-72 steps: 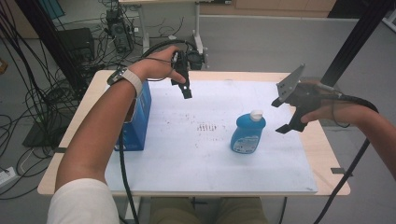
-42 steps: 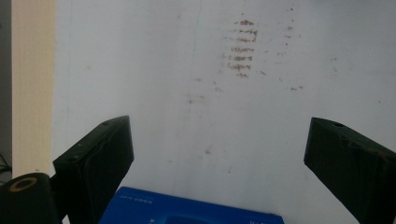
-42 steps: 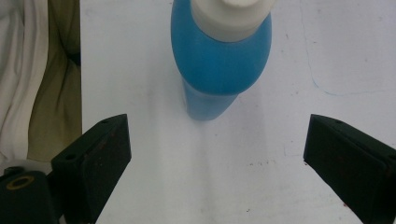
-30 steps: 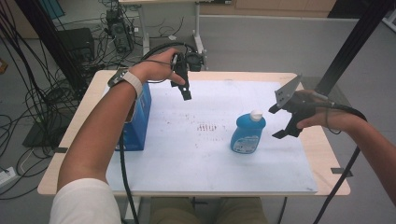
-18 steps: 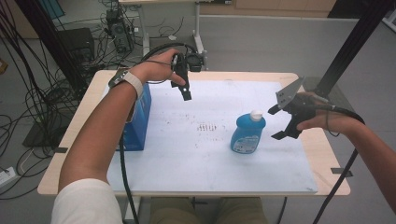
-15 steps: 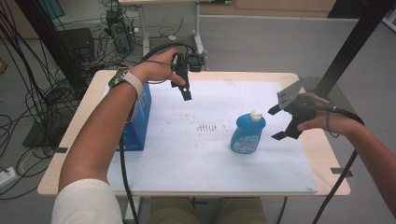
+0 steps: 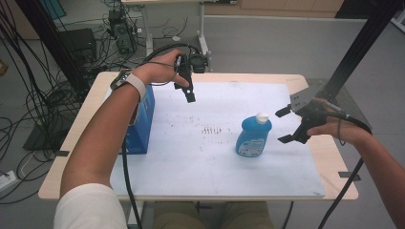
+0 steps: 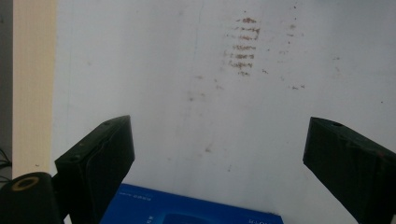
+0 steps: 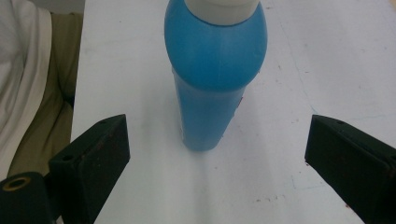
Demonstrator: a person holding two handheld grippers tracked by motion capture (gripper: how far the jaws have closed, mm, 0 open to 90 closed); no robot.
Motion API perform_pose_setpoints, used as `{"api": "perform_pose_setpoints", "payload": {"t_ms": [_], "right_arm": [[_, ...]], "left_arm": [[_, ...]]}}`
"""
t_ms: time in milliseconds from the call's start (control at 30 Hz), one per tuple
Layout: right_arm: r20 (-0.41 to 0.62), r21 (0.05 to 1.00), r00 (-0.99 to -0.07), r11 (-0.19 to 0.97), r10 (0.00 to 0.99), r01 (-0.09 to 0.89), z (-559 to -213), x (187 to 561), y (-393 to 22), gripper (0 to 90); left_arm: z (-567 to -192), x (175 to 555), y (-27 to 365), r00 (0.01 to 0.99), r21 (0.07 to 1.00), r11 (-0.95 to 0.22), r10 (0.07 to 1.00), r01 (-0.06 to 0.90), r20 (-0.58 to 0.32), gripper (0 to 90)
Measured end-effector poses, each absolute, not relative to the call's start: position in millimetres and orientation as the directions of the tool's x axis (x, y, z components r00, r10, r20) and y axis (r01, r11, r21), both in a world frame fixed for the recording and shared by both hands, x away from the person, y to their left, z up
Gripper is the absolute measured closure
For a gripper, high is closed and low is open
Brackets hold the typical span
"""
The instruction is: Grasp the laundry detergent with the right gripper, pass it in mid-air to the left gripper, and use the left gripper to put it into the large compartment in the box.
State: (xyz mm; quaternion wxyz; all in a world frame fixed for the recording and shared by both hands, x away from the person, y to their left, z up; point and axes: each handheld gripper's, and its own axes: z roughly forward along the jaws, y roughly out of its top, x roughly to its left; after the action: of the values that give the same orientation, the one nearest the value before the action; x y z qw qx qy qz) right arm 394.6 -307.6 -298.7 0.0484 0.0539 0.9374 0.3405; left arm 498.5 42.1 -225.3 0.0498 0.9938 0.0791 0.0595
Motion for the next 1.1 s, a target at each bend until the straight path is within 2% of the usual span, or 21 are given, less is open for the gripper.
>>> {"api": "perform_pose_setpoints", "payload": {"t_ms": [267, 1100], "right_arm": [[-0.049, 0.681, -0.988, 0.728, 0.149, 0.076, -305.2, 395.0, -312.6, 6.4], [-0.044, 0.682, -0.989, 0.728, 0.143, 0.075, -309.6, 396.7, -312.7, 6.4]], "left_arm": [[-225.9, 498.5, 40.7, 0.980, 0.104, -0.983, 0.165, 0.153, 0.112, 9.0], [-226.9, 499.0, 39.8, 0.980, 0.100, -0.982, 0.169, 0.158, 0.110, 9.1]]}}
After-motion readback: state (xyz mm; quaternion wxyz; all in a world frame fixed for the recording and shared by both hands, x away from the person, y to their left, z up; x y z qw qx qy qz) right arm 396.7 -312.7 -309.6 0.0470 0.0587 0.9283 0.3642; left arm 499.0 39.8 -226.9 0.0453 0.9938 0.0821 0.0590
